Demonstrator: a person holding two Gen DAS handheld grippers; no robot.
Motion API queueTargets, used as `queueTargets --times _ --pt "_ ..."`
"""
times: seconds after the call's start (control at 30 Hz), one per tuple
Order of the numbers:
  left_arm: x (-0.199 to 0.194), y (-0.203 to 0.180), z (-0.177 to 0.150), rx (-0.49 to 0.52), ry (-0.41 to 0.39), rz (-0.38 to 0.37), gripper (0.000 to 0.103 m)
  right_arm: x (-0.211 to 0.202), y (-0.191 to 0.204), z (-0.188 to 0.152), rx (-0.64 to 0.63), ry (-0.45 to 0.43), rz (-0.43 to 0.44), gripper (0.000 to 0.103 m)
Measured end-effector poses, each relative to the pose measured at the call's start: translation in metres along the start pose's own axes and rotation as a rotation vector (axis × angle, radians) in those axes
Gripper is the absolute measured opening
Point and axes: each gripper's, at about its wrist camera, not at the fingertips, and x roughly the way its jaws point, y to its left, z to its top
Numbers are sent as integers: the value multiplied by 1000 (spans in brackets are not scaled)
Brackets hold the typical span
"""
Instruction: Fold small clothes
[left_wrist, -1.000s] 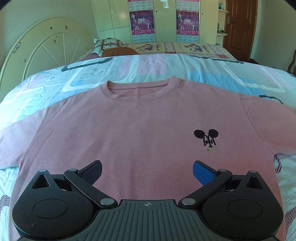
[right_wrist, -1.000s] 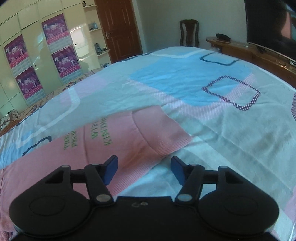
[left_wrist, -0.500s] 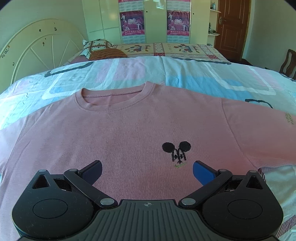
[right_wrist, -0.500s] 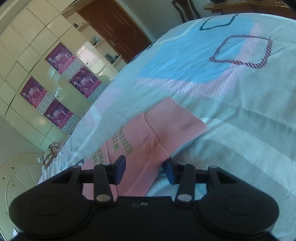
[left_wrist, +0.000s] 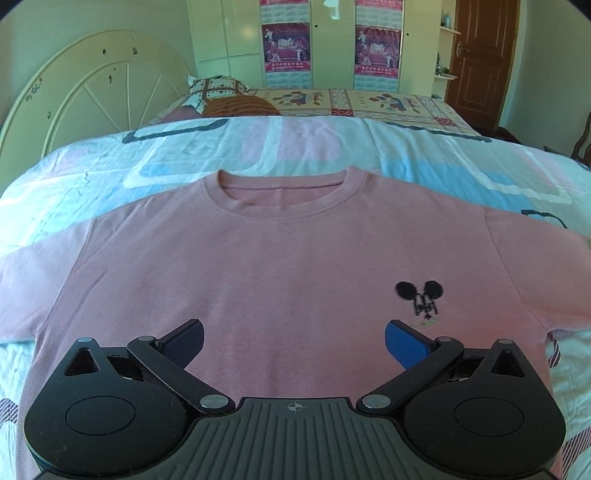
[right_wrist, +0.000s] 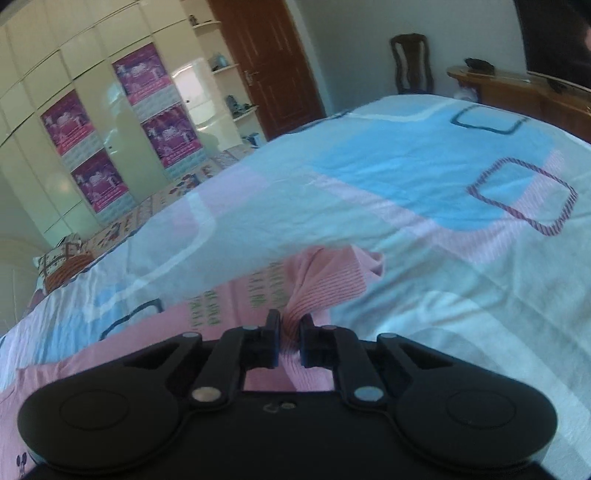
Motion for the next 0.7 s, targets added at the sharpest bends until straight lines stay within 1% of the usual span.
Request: queueTargets --times 0.1,0.23,0.47,0.63,0.7 --pt "5 22 -3 -19 3 -12 103 -8 49 -7 -80 2 82 10" --pt "13 55 -7 -47 6 -31 103 -18 122 -33 -207 23 180 10" --pt "19 126 -16 -73 -7 -24 103 -29 257 -107 -427 94 305 10" --pt "21 176 -25 -133 -4 -41 103 -37 335 -162 -585 126 375 10" --pt "22 192 -27 -162 -9 -52 103 -42 358 -181 -628 142 404 10"
